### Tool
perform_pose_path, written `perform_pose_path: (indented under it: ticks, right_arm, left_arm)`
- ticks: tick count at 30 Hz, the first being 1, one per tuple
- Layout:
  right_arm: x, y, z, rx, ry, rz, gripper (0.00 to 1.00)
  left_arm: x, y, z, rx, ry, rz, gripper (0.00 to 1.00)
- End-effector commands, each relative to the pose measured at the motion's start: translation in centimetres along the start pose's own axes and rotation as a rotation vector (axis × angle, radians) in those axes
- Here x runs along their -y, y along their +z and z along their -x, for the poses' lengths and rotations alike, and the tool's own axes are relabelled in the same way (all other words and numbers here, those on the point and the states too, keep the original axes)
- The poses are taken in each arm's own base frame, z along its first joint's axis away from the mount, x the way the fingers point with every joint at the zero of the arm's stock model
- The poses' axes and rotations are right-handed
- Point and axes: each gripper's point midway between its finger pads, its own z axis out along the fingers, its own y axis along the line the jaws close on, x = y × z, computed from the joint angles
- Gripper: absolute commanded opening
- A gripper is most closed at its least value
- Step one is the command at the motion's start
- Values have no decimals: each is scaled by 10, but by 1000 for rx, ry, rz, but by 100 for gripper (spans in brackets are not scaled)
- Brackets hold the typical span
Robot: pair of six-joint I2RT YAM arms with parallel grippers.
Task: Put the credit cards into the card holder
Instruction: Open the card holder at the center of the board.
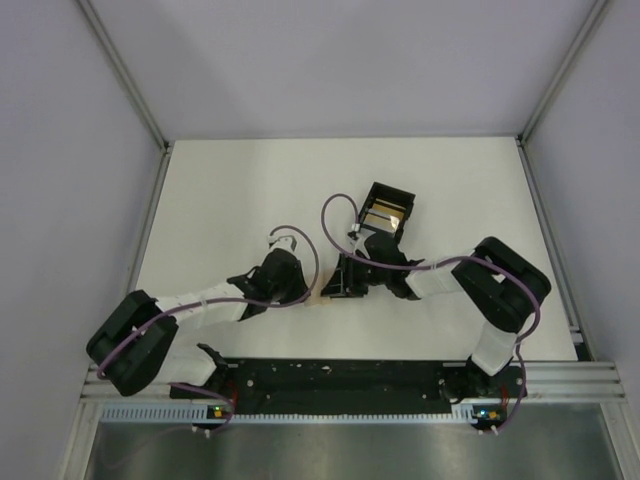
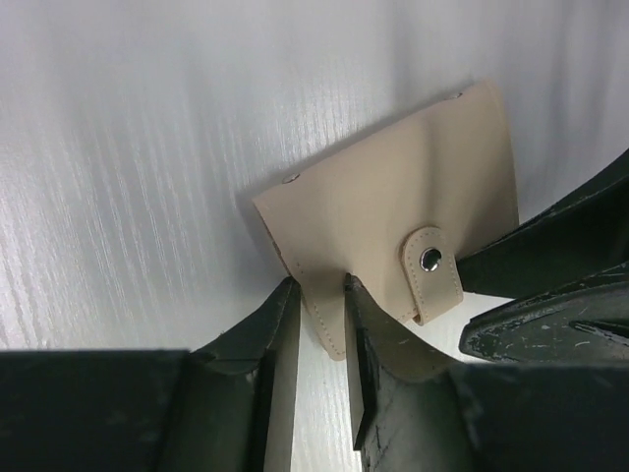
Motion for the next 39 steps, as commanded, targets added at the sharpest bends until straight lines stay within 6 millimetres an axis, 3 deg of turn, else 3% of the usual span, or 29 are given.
perform_pose_path:
  ticks: [1, 8, 12, 15, 17, 29, 35, 39]
  right_arm:
    - [-3, 10, 3, 15, -1, 24, 40]
    - [-10, 15, 10, 34, 17, 57, 38]
    - [-11, 20, 14, 43, 37, 64, 31]
    - [-10, 23, 16, 53, 33, 53, 19]
    - [-7, 23, 15, 58, 6, 34, 0]
    - [-14, 14, -9, 18, -406, 127, 0]
    - [-18, 8, -15, 10, -477, 173, 0]
    - [-24, -9, -17, 52, -498, 180, 1]
  left_arm:
    - [1, 8, -17, -61, -7, -25, 20]
    - [11, 13, -28, -109, -12, -85, 0]
    - [16, 13, -31, -113, -19, -117, 0]
    - [16, 13, -31, -114, -28, -118, 0]
    - [15, 14, -33, -120, -33, -107, 0]
    - [7, 28, -38, -163, -103, -15, 0]
    - [-2, 27, -39, -163, -122, 39, 0]
    - [-6, 22, -30, -114, -120, 59, 0]
